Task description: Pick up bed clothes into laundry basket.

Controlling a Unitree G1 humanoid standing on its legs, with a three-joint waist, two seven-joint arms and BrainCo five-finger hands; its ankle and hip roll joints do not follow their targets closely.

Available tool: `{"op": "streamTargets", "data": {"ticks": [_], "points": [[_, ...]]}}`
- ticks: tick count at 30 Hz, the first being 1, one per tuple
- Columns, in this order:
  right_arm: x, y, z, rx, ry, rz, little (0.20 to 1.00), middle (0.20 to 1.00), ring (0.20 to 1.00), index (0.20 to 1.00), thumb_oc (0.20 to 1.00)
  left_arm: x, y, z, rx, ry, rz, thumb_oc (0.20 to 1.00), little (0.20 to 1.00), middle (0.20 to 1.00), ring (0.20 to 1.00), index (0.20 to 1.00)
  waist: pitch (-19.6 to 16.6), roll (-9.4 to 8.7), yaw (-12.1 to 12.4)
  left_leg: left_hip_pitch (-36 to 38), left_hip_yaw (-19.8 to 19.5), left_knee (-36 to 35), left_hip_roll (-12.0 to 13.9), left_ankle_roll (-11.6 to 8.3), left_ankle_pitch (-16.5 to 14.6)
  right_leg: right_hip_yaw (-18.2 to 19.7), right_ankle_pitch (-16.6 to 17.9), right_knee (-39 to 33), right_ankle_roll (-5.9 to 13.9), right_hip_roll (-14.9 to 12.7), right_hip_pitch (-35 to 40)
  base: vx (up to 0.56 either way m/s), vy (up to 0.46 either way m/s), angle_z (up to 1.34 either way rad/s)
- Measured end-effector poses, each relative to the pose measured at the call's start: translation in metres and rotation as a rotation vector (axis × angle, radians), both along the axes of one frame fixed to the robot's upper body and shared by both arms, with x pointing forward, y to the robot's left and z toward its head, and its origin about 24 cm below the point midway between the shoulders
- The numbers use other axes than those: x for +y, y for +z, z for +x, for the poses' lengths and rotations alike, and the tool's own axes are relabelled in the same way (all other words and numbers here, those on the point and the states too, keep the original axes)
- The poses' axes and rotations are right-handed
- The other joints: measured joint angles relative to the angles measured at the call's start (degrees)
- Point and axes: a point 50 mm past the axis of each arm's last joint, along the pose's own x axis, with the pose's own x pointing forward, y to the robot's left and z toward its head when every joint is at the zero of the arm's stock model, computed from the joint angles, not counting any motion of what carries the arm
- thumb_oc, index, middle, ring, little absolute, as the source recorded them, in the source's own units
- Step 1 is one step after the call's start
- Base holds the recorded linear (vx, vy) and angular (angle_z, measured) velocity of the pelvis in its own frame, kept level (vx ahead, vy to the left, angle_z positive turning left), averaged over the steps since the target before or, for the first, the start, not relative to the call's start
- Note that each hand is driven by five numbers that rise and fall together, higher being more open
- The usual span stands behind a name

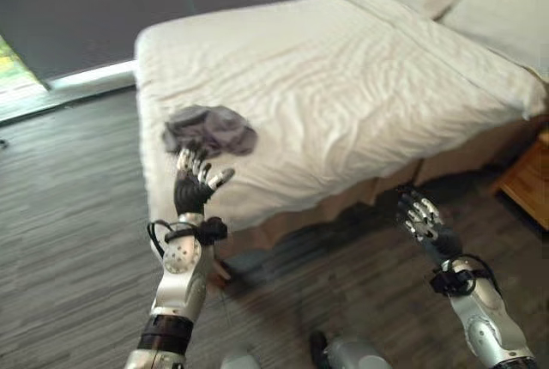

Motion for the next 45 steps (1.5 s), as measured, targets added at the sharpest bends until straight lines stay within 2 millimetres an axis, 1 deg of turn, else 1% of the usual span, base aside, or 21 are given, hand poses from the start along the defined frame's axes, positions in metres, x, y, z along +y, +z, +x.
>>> {"op": "streamTargets", "data": {"ticks": [3,8,9,10,12,13,15,19,21,22,24,26,28,31,33,34,36,37,39,42,45], "points": [[-0.010,-0.003,-0.008,0.023,-0.060,0.006,1.000,1.000,1.000,1.000,1.000,-0.012,0.012,0.000,-0.051,-0.045,-0.012,1.000,1.000,1.000,1.000,1.000,-0.5,2.06,-0.3,1.2,-3.3,1.0,-4.9,0.34,0.3,2.2,0.5,-4.4,2.52,-1.2,0.3,0.29,0.257,-0.17],[-0.012,-0.012,-0.021,0.053,-0.099,0.025,1.000,1.000,1.000,1.000,1.000,-0.014,0.016,-0.002,-0.076,-0.055,-0.010,1.000,1.000,1.000,1.000,1.000,-2.0,4.31,-0.9,6.6,5.2,1.0,-14.6,2.66,-0.2,3.5,2.3,-7.9,6.23,-4.6,2.4,0.25,0.323,-0.08],[-0.002,-0.017,-0.021,0.068,-0.075,0.046,1.000,1.000,1.000,1.000,1.000,-0.007,0.016,-0.003,-0.071,-0.031,-0.001,1.000,1.000,1.000,1.000,1.000,-2.8,5.38,-0.3,8.0,8.3,-1.9,-16.7,4.90,-3.0,5.0,2.1,-5.7,7.58,-6.2,0.4,0.20,0.422,-0.65],[0.014,-0.027,-0.026,0.101,-0.034,0.088,1.000,1.000,1.000,1.000,1.000,0.000,0.015,-0.004,-0.060,-0.017,0.027,1.000,1.000,1.000,1.000,1.000,-2.8,2.26,-0.2,8.1,10.2,-2.4,-20.6,7.22,-4.2,6.7,4.7,-2.7,9.66,-9.7,-2.2,0.22,0.531,-0.64],[0.025,-0.033,-0.028,0.118,-0.018,0.126,1.000,1.000,1.000,1.000,1.000,0.008,0.009,-0.006,-0.021,0.003,0.059,1.000,1.000,1.000,1.000,1.000,-2.6,1.81,-1.4,8.4,11.7,-3.4,-23.2,8.86,-3.9,9.0,7.2,4.0,7.51,-10.9,-7.0,0.12,0.355,-0.27],[0.026,-0.034,-0.028,0.121,-0.011,0.127,1.000,1.000,1.000,1.000,1.000,0.011,0.010,-0.007,-0.017,0.007,0.082,1.000,1.000,1.000,1.000,1.000,-1.9,2.58,-1.7,8.7,12.4,-3.4,-23.9,9.84,-4.2,9.7,9.5,6.2,7.48,-11.2,-8.5,0.15,0.223,-0.25],[0.028,-0.037,-0.032,0.144,-0.006,0.130,1.000,1.000,1.000,1.000,1.000,0.018,0.011,-0.008,-0.014,0.023,0.143,1.000,1.000,1.000,1.000,1.000,-1.2,3.39,-2.0,10.4,13.4,-4.0,-24.9,11.15,-5.0,8.4,10.7,8.3,7.16,-12.0,-9.5,0.15,0.135,-0.27],[0.028,-0.037,-0.031,0.146,-0.001,0.130,1.000,1.000,1.000,1.000,1.000,0.033,0.022,-0.010,-0.047,0.087,0.192,1.000,1.000,1.000,1.000,1.000,-1.1,3.28,-2.9,12.0,14.2,-7.1,-25.9,11.23,-4.7,3.8,9.1,1.4,8.74,-11.2,-9.1,0.11,0.049,-0.18],[0.031,-0.035,-0.028,0.130,0.024,0.132,1.000,1.000,1.000,1.000,1.000,0.043,0.028,-0.011,-0.051,0.118,0.266,1.000,1.000,1.000,1.000,1.000,-0.9,2.73,-2.6,12.1,14.6,-8.6,-25.9,11.20,-4.5,-1.8,9.2,-9.4,8.64,-10.3,-8.2,0.05,-0.034,-0.18],[0.031,-0.034,-0.028,0.127,0.031,0.131,1.000,1.000,1.000,1.000,1.000,0.046,0.032,-0.011,-0.054,0.124,0.322,1.000,1.000,1.000,1.000,1.000,-0.9,2.16,-2.7,12.1,15.0,-8.5,-25.9,11.16,-4.0,-2.8,10.8,-13.4,8.01,-10.2,-6.8,0.06,-0.083,0.14],[0.030,-0.034,-0.023,0.126,0.038,0.121,1.000,1.000,1.000,1.000,1.000,0.052,0.038,-0.010,-0.056,0.136,0.414,1.000,1.000,1.000,1.000,1.000,-1.0,1.87,-2.2,12.5,15.5,-8.3,-25.7,10.96,-4.1,-4.7,13.9,-14.3,7.94,-10.8,-6.0,0.07,-0.080,-0.03],[0.034,-0.025,-0.009,0.086,0.082,0.108,1.000,1.000,1.000,1.000,1.000,0.067,0.060,-0.009,-0.083,0.169,0.582,1.000,1.000,1.000,1.000,1.000,-1.1,1.97,0.0,14.0,16.0,-8.4,-23.8,8.99,-4.3,-5.1,20.3,-20.2,7.96,-8.9,-2.4,0.13,-0.100,-0.17],[0.027,-0.020,-0.007,0.075,0.118,0.060,1.000,1.000,1.000,1.000,1.000,0.084,0.073,-0.009,-0.074,0.212,0.716,1.000,1.000,1.000,1.000,1.000,-1.8,3.83,0.4,15.1,15.9,-8.7,-21.2,6.86,-4.5,-6.3,22.2,-25.6,6.49,-6.1,1.5,0.12,-0.094,-0.03],[0.017,-0.021,-0.014,0.086,0.093,0.046,1.000,1.000,1.000,1.000,1.000,0.121,0.088,-0.001,0.040,0.334,0.938,1.000,1.000,1.000,1.000,1.000,-3.3,5.83,0.5,15.8,16.0,-8.8,-18.8,5.75,-4.6,-6.6,22.9,-28.6,4.99,-3.4,3.4,0.06,-0.062,-0.13],[0.016,-0.028,-0.020,0.131,0.101,0.036,1.000,1.000,1.000,1.000,1.000,0.145,0.104,0.008,0.142,0.424,1.159,1.000,1.000,1.000,1.000,1.000,-3.8,6.69,-0.4,15.8,16.2,-9.0,-17.7,5.52,-4.6,-6.7,22.4,-28.6,4.21,-2.3,3.3,0.04,-0.067,-0.07],[0.015,-0.034,-0.027,0.171,0.116,0.030,1.000,1.000,1.000,1.000,1.000,0.155,0.111,0.016,0.207,0.479,1.271,1.000,1.000,1.000,1.000,1.000,-4.0,6.99,-1.4,15.7,16.4,-8.7,-17.2,4.28,-4.4,-6.6,22.4,-28.6,3.99,-1.7,3.0,0.05,-0.081,-0.08],[0.025,-0.039,-0.030,0.222,0.213,-0.002,1.000,1.000,1.000,1.000,1.000,0.179,0.112,0.028,0.461,0.519,1.548,1.000,1.000,1.000,1.000,1.000,-4.5,7.25,-2.1,15.4,17.5,-8.8,-16.8,3.89,-4.4,-6.0,22.5,-28.7,3.65,-1.3,2.2,0.03,-0.051,-0.24],[0.031,-0.038,-0.031,0.222,0.263,-0.014,1.000,1.000,1.000,1.000,1.000,0.195,0.113,0.021,0.557,0.565,1.585,1.000,1.000,1.000,1.000,1.000,-4.8,7.58,-3.5,14.7,18.1,-9.0,-16.9,3.83,-4.5,-5.5,22.8,-28.6,3.62,-1.2,1.2,0.01,-0.049,-0.31],[0.038,-0.041,-0.036,0.238,0.315,-0.007,1.000,1.000,1.000,1.000,1.000,0.204,0.112,0.019,0.651,0.590,1.625,1.000,1.000,1.000,1.000,1.000,-4.8,7.72,-4.9,13.8,19.3,-9.1,-17.0,3.64,-4.4,-4.2,23.5,-28.4,3.15,-0.9,-0.4,-0.01,-0.047,-0.33],[0.040,-0.045,-0.043,0.264,0.339,0.005,1.000,1.000,1.000,1.000,1.000,0.204,0.105,0.019,0.687,0.560,1.662,1.000,1.000,1.000,1.000,1.000,-4.8,7.72,-5.7,12.8,20.0,-9.1,-17.0,3.57,-4.3,-3.6,23.8,-28.4,2.75,-0.7,-1.7,0.01,-0.046,-0.16],[0.036,-0.046,-0.051,0.286,0.364,-0.009,1.000,1.000,1.000,1.000,1.000,0.218,0.095,0.008,0.804,0.556,1.631,1.000,1.000,1.000,1.000,1.000,-4.9,7.84,-6.4,10.7,21.2,-9.1,-17.0,3.30,-4.3,-2.5,24.3,-28.4,2.73,-0.4,-4.4,0.04,-0.040,-0.19]]}}
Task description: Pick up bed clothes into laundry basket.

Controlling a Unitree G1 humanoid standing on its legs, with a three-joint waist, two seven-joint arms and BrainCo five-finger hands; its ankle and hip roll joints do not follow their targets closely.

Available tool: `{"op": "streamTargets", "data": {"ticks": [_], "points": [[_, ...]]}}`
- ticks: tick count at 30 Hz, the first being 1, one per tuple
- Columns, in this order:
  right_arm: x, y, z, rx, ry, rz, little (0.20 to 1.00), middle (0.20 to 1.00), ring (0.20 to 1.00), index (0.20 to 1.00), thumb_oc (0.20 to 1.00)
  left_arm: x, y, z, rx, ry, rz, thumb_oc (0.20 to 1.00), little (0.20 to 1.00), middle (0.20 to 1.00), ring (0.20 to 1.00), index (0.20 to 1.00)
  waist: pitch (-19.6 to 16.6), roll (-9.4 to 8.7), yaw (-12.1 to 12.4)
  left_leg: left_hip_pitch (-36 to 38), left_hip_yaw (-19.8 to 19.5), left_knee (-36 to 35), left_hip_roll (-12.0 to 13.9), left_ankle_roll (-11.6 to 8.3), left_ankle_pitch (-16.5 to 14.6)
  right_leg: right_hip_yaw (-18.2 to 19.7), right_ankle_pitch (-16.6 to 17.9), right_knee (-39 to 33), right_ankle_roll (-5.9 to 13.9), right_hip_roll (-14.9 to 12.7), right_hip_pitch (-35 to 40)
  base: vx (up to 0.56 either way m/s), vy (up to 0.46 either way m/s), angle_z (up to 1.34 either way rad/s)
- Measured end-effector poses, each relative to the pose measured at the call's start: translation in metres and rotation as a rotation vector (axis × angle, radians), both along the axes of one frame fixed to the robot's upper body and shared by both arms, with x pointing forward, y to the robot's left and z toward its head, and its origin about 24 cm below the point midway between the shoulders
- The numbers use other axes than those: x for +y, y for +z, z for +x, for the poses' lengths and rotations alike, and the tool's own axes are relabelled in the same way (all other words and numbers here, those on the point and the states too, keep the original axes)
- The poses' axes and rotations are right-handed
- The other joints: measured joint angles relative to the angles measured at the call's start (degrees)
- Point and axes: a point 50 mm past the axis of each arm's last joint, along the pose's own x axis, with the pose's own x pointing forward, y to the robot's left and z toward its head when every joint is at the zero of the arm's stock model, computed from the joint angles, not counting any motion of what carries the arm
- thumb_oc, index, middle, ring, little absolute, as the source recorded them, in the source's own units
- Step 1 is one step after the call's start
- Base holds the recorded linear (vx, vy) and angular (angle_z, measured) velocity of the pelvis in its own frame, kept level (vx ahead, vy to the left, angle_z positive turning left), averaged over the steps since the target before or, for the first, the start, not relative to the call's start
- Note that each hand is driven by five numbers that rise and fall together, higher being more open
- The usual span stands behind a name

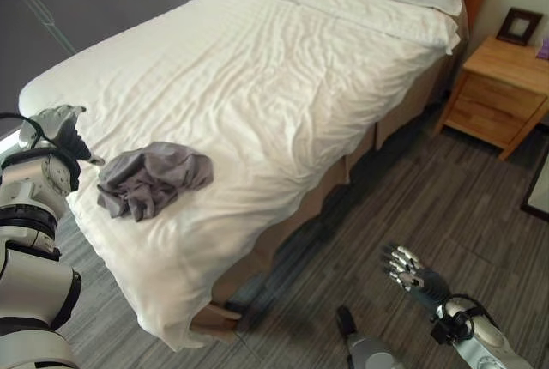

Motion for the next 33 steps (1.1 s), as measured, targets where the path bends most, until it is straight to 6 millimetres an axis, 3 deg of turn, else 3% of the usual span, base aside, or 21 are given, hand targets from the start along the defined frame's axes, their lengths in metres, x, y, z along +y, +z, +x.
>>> {"op": "streamTargets", "data": {"ticks": [12,14,15,17,22,24,28,33], "points": [[-0.019,-0.005,-0.016,0.062,-0.030,-0.041,1.000,1.000,1.000,1.000,1.000,0.001,0.002,0.001,-0.023,0.038,-0.003,1.000,1.000,1.000,1.000,1.000,1.5,0.89,-1.5,-7.3,1.8,0.0,-1.2,-0.25,0.6,2.2,1.5,0.0,-0.18,-0.3,-8.3,0.02,-0.014,-0.08],[-0.019,-0.006,-0.018,0.068,-0.031,-0.041,1.000,1.000,1.000,1.000,1.000,-0.005,0.018,0.009,-0.069,0.018,0.008,1.000,1.000,1.000,1.000,1.000,2.4,0.80,-1.8,-7.8,2.2,-0.1,-1.1,-0.42,0.4,2.5,1.4,0.0,-0.25,-0.3,-8.9,0.06,-0.025,-0.08],[-0.020,-0.008,-0.020,0.080,-0.035,-0.042,1.000,1.000,1.000,1.000,1.000,-0.014,0.039,0.018,-0.121,-0.016,0.028,1.000,1.000,1.000,1.000,1.000,3.0,0.76,-1.3,-8.8,2.3,-0.1,-1.2,-0.36,0.5,2.7,1.5,0.0,-0.31,-0.3,-10.1,0.02,-0.035,-0.01],[-0.021,-0.009,-0.020,0.084,-0.034,-0.044,1.000,1.000,1.000,1.000,1.000,-0.021,0.059,0.023,-0.175,-0.047,0.063,1.000,1.000,1.000,1.000,1.000,3.7,0.92,-1.2,-9.7,2.3,-0.1,-1.3,-0.29,0.5,2.7,2.0,0.0,-0.02,-0.4,-11.1,0.02,-0.047,-0.03],[-0.025,-0.012,-0.020,0.101,-0.039,-0.048,1.000,1.000,1.000,1.000,1.000,-0.035,0.093,0.031,-0.245,-0.091,0.127,1.000,1.000,1.000,1.000,1.000,5.5,1.23,-1.1,-11.7,2.3,-0.1,-1.2,-0.26,0.6,2.7,2.1,0.0,-0.18,-0.3,-13.0,0.01,-0.049,0.00],[-0.025,-0.014,-0.017,0.110,-0.033,-0.047,1.000,1.000,1.000,1.000,1.000,-0.034,0.121,0.026,-0.290,-0.093,0.193,1.000,1.000,1.000,1.000,1.000,6.9,1.38,-0.9,-14.0,2.3,-0.1,-1.4,-0.22,0.8,2.7,2.4,0.1,-0.38,-0.4,-15.3,0.01,-0.078,0.01],[-0.023,-0.013,-0.008,0.091,-0.020,-0.048,1.000,1.000,1.000,1.000,1.000,-0.028,0.129,0.019,-0.387,-0.084,0.086,1.000,1.000,1.000,1.000,1.000,8.2,1.38,-0.4,-15.6,2.1,0.2,-1.1,-0.17,1.0,2.5,2.5,0.1,-0.48,-0.3,-16.8,0.01,-0.032,0.01],[-0.019,-0.010,0.002,0.071,0.001,-0.046,1.000,1.000,1.000,1.000,1.000,-0.013,0.123,0.011,-0.429,-0.021,-0.012,1.000,1.000,1.000,1.000,1.000,8.9,1.11,0.7,-16.6,2.0,0.2,-1.1,-0.18,1.1,2.2,2.6,0.1,-0.67,-0.2,-17.8,0.00,-0.001,0.02]]}}
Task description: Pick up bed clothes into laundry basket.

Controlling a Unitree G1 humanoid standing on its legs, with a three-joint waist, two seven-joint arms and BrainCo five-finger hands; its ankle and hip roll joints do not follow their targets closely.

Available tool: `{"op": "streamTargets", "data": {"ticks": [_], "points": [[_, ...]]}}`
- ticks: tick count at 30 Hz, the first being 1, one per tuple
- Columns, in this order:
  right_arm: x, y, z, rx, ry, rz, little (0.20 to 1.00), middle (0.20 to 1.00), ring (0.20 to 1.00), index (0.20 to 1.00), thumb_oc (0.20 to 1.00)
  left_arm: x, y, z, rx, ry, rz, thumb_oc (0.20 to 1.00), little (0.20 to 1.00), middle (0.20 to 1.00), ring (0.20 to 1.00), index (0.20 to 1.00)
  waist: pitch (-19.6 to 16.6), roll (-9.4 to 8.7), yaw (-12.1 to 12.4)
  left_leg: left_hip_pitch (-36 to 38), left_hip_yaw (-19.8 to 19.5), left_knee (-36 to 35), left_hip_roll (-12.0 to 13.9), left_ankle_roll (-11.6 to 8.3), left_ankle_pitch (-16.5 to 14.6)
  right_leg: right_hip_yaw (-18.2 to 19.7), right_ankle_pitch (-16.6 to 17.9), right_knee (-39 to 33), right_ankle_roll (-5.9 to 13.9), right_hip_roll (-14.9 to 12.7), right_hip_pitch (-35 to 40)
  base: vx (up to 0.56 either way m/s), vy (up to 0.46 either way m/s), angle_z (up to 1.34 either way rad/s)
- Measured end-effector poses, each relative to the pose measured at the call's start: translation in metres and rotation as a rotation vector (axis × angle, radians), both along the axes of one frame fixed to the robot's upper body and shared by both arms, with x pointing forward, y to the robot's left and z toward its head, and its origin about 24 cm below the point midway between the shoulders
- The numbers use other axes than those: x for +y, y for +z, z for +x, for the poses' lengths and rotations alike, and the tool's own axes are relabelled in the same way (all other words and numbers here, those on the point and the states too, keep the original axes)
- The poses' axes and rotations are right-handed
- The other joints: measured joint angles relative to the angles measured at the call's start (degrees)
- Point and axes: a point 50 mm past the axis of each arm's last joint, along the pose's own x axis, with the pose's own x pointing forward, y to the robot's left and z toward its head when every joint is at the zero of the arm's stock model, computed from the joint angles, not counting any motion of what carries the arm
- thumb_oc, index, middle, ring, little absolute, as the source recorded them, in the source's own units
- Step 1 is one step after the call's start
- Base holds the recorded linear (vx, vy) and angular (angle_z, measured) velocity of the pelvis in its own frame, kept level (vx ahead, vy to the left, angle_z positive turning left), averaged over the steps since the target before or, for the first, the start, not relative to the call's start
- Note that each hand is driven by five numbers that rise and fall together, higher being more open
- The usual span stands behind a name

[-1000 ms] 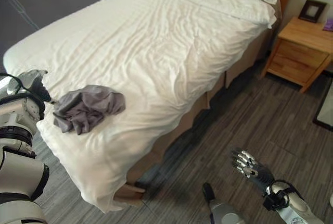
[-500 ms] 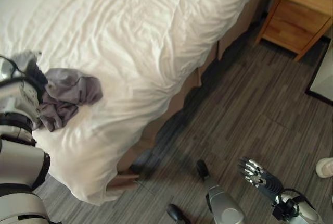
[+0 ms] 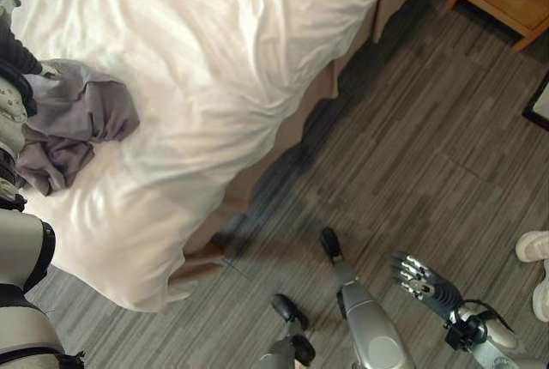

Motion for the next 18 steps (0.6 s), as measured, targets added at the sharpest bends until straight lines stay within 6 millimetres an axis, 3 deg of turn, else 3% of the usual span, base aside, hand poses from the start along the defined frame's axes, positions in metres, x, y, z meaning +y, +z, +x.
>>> {"op": "streamTargets", "data": {"ticks": [8,13,15,17,18], "points": [[0.003,-0.004,-0.002,0.020,0.011,0.007,1.000,1.000,1.000,1.000,1.000,0.018,-0.013,-0.013,-0.064,0.041,-0.140,1.000,1.000,1.000,1.000,1.000,0.9,-1.58,1.0,-3.2,-1.1,0.0,-0.1,0.17,0.4,-0.7,0.3,0.0,-0.20,-0.3,-2.7,-0.05,-0.004,0.06],[0.000,0.000,0.002,-0.019,-0.027,0.048,1.000,1.000,1.000,1.000,1.000,0.023,-0.011,-0.019,-0.177,0.022,-0.239,1.000,1.000,1.000,1.000,1.000,2.4,-3.31,0.8,-10.2,-1.4,0.0,-0.4,0.38,1.6,-0.9,1.5,0.5,-0.62,-0.8,-9.7,-0.12,-0.021,0.07],[-0.003,0.004,0.005,-0.053,-0.054,0.059,1.000,1.000,1.000,1.000,1.000,0.026,0.010,-0.028,-0.327,0.009,-0.280,1.000,1.000,1.000,1.000,1.000,4.9,-3.40,0.0,-14.2,-2.6,0.0,-0.8,0.41,2.5,-1.7,2.1,0.8,-0.50,-1.5,-13.2,-0.06,-0.019,0.27],[-0.009,0.005,0.006,-0.060,-0.087,0.040,1.000,1.000,1.000,1.000,1.000,0.028,0.047,-0.044,-0.495,-0.022,-0.282,1.000,1.000,1.000,1.000,1.000,7.8,-3.63,0.1,-17.0,-3.5,0.0,-1.0,0.58,3.6,-2.5,2.9,0.6,-0.89,-1.9,-15.5,-0.02,-0.005,0.27],[-0.012,0.005,0.006,-0.058,-0.100,0.030,1.000,1.000,1.000,1.000,1.000,0.029,0.054,-0.049,-0.528,-0.035,-0.285,1.000,1.000,1.000,1.000,1.000,8.5,-3.53,0.4,-17.5,-3.6,0.0,-0.9,0.50,3.8,-2.6,3.1,0.4,-0.92,-1.9,-16.0,-0.02,-0.011,0.07]]}}
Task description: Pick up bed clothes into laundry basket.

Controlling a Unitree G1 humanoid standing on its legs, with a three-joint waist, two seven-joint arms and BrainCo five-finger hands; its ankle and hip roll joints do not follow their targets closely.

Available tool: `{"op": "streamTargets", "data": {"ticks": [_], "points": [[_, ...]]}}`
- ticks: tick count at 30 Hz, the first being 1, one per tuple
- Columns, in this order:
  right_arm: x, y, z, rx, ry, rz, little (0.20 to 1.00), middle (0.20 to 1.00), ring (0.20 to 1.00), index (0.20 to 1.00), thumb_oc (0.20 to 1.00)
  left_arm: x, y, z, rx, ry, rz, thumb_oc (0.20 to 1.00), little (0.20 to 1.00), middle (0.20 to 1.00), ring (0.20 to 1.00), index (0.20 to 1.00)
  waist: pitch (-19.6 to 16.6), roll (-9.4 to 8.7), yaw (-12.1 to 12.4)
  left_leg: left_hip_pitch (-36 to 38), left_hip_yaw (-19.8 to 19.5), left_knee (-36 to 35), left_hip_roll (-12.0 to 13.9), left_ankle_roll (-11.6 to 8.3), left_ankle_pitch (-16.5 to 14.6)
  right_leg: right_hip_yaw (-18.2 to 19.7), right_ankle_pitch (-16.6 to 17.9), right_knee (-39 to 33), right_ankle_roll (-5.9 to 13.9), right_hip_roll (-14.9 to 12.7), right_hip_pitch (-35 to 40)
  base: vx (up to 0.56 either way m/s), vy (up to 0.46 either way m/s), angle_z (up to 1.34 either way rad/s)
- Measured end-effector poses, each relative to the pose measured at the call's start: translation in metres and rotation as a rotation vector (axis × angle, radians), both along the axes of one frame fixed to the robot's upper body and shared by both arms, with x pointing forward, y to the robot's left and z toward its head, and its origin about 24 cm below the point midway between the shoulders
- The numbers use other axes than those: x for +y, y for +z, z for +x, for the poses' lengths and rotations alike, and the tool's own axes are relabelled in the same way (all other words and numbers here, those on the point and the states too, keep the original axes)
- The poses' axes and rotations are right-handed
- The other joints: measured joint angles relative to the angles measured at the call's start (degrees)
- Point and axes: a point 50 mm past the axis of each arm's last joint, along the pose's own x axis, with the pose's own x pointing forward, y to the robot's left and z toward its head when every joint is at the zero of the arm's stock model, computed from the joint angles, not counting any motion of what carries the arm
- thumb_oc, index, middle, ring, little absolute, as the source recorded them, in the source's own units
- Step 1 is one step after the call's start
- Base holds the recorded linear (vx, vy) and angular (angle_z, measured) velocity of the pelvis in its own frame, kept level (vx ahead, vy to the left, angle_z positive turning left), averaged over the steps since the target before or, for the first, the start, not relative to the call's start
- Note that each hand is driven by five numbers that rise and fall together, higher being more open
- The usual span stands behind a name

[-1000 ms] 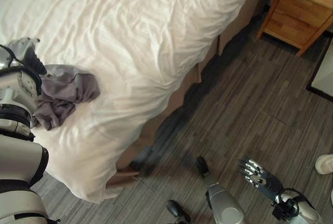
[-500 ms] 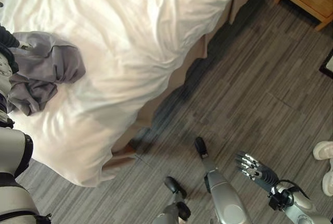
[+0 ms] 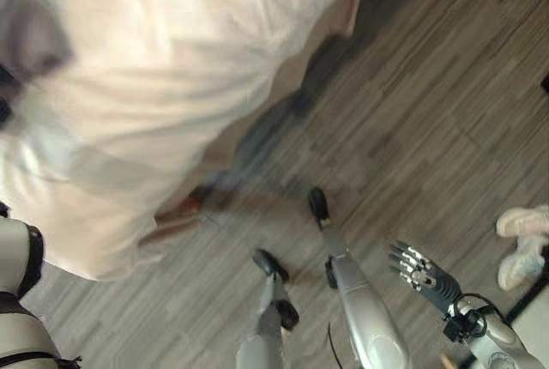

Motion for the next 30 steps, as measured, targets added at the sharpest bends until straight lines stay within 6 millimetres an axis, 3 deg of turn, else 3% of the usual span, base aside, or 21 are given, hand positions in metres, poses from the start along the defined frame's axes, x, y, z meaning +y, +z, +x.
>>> {"op": "streamTargets", "data": {"ticks": [2,5,6,7,8,15,21,26,30], "points": [[-0.003,0.001,0.003,-0.022,-0.024,-0.013,1.000,1.000,1.000,1.000,1.000,0.005,-0.006,-0.003,-0.006,0.001,-0.029,1.000,1.000,1.000,1.000,1.000,-0.1,0.28,0.2,-0.9,0.1,-0.1,0.3,-0.38,-0.2,0.2,-0.7,-0.3,1.11,0.3,-0.9,-0.01,-0.006,-0.02],[-0.008,0.005,0.016,-0.061,-0.073,-0.036,1.000,1.000,1.000,1.000,1.000,0.016,-0.012,-0.016,-0.157,-0.009,-0.139,1.000,1.000,1.000,1.000,1.000,-0.1,1.18,0.7,-4.1,1.0,0.0,0.5,-0.70,0.7,1.0,0.2,-0.3,1.97,0.7,-4.6,-0.01,0.075,-0.05],[-0.009,0.004,0.018,-0.057,-0.081,-0.042,1.000,1.000,1.000,1.000,1.000,0.019,-0.019,-0.017,-0.163,-0.006,-0.165,0.755,0.755,0.755,0.755,0.755,-0.2,1.30,0.8,-3.9,1.2,0.0,0.6,-0.70,0.7,1.3,0.3,-0.3,1.92,0.9,-4.5,0.01,0.040,-0.12],[-0.009,0.004,0.020,-0.057,-0.085,-0.045,1.000,1.000,1.000,1.000,1.000,0.022,-0.029,-0.017,-0.156,-0.003,-0.192,0.413,0.413,0.413,0.413,0.413,-0.2,1.43,0.8,-3.3,1.5,0.0,0.8,-0.73,0.7,1.6,0.3,-0.3,1.89,1.2,-4.1,0.01,0.067,-0.17],[-0.010,0.004,0.020,-0.058,-0.085,-0.049,1.000,1.000,1.000,1.000,1.000,0.026,-0.043,-0.017,-0.139,0.005,-0.226,0.200,0.200,0.200,0.200,0.200,-0.3,1.68,0.6,-2.1,2.0,-0.3,1.2,-0.99,0.5,1.7,0.2,-0.3,1.90,1.6,-3.1,0.02,0.070,-0.15],[-0.006,0.004,0.019,-0.037,-0.049,-0.053,1.000,1.000,1.000,1.000,1.000,0.007,-0.069,0.017,-0.118,-0.098,-0.371,0.200,0.200,0.200,0.200,0.200,-2.2,3.39,0.5,2.3,2.5,-0.3,1.8,-1.36,0.3,1.8,-0.3,-0.3,1.79,2.2,1.2,0.02,0.052,-0.03],[-0.001,0.004,0.018,-0.033,-0.011,-0.065,1.000,1.000,1.000,1.000,1.000,-0.020,-0.093,0.046,-0.156,-0.253,-0.521,0.200,0.200,0.200,0.200,0.200,-5.6,2.51,-0.6,5.5,2.5,-0.3,1.7,-1.55,0.1,1.8,-0.6,-0.3,1.68,2.2,4.4,0.01,0.023,-0.01],[-0.005,-0.005,0.014,-0.002,-0.030,-0.111,1.000,1.000,1.000,1.000,1.000,-0.071,-0.111,0.079,-0.366,-0.595,-0.746,0.200,0.200,0.200,0.200,0.200,-7.1,1.29,-0.6,8.6,1.8,-0.3,1.5,-1.93,-0.2,1.2,-1.3,-0.3,1.85,1.8,7.8,0.02,0.032,0.05],[-0.006,-0.014,0.010,0.039,-0.030,-0.153,1.000,1.000,1.000,1.000,1.000,-0.112,-0.133,0.095,-0.415,-0.831,-0.884,0.200,0.200,0.200,0.200,0.200,-7.8,0.53,-0.9,12.3,1.8,-0.3,1.5,-1.71,-0.9,1.3,-1.9,-0.3,1.85,1.8,11.5,0.01,0.026,-0.02]]}}
